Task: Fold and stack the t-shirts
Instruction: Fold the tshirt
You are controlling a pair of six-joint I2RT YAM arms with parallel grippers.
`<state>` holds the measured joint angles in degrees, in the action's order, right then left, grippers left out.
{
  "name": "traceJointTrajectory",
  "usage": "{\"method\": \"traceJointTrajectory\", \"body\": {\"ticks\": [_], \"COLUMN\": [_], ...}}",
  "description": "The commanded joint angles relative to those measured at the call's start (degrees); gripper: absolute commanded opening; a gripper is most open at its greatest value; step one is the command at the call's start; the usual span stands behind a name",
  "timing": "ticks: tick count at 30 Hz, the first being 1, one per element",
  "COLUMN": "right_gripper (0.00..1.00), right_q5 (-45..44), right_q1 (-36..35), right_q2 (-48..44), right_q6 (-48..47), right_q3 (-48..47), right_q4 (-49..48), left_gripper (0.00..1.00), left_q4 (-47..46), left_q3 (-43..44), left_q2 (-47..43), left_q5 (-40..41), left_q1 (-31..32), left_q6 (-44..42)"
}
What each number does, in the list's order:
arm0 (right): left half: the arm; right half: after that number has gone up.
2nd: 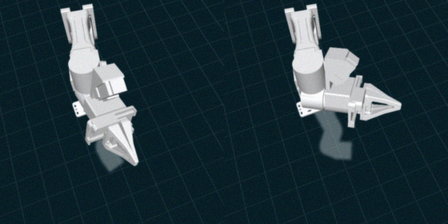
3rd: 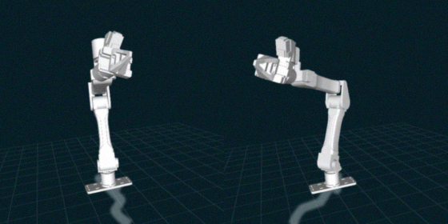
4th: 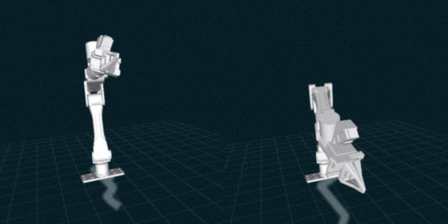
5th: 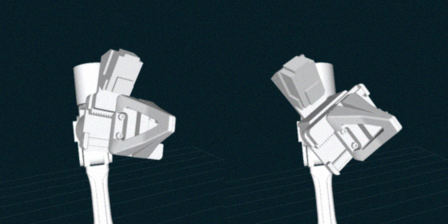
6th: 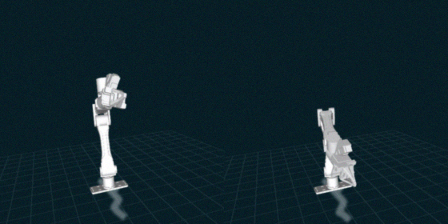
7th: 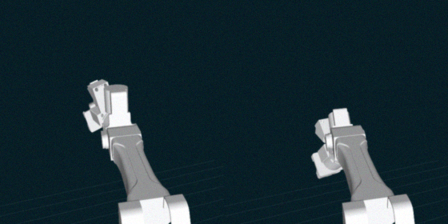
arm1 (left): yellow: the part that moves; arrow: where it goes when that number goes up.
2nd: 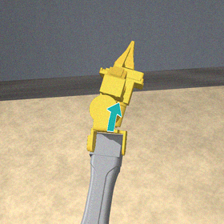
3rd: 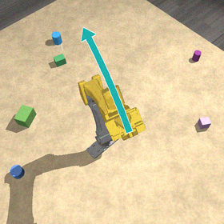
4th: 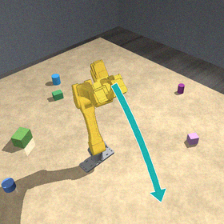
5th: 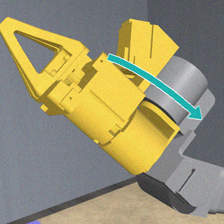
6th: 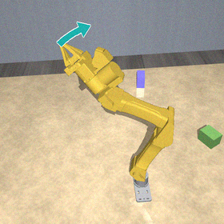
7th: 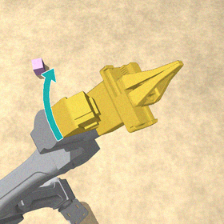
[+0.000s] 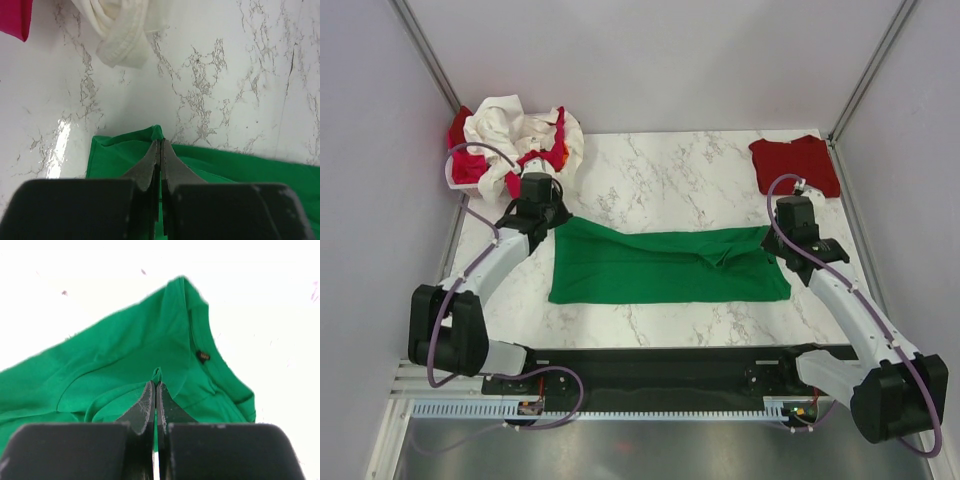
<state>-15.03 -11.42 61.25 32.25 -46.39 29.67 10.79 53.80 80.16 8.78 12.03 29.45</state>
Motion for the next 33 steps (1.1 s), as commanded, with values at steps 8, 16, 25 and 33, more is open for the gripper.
{"method": "traceJointTrajectory", "body": {"ticks": [8,16,25,33], "right_gripper": [0.00,0.00,0.00,0.00], "right_q5": [-5.28,-4.92,-7.82,-4.49], "right_q1": [0.35,0.52,2.63,3.33], "right_q2": [-5.44,7.37,25.48,22.52], "right_q6": [3.77,2.91,-2.62,-3.95], "right_q3": [4.73,-8.17,-33.22,-26.49], "right_q4": [1.45,-1.81,-0.32,0.30], "left_gripper": [0.02,0.02,0.02,0.02], "left_q4": [-0.15,-0.33,0.63,1.69], "left_q3": [-12.91,-7.32,11.39,7.21], "left_q2": [-9.49,-3.62,7.98,5.45], "left_q5": [0.80,0.63,-1.39,-1.66], "left_q1": [0.01,0.01,-1.31,-1.49], "left_q6": [1.75,1.14,-3.79,-4.14]}}
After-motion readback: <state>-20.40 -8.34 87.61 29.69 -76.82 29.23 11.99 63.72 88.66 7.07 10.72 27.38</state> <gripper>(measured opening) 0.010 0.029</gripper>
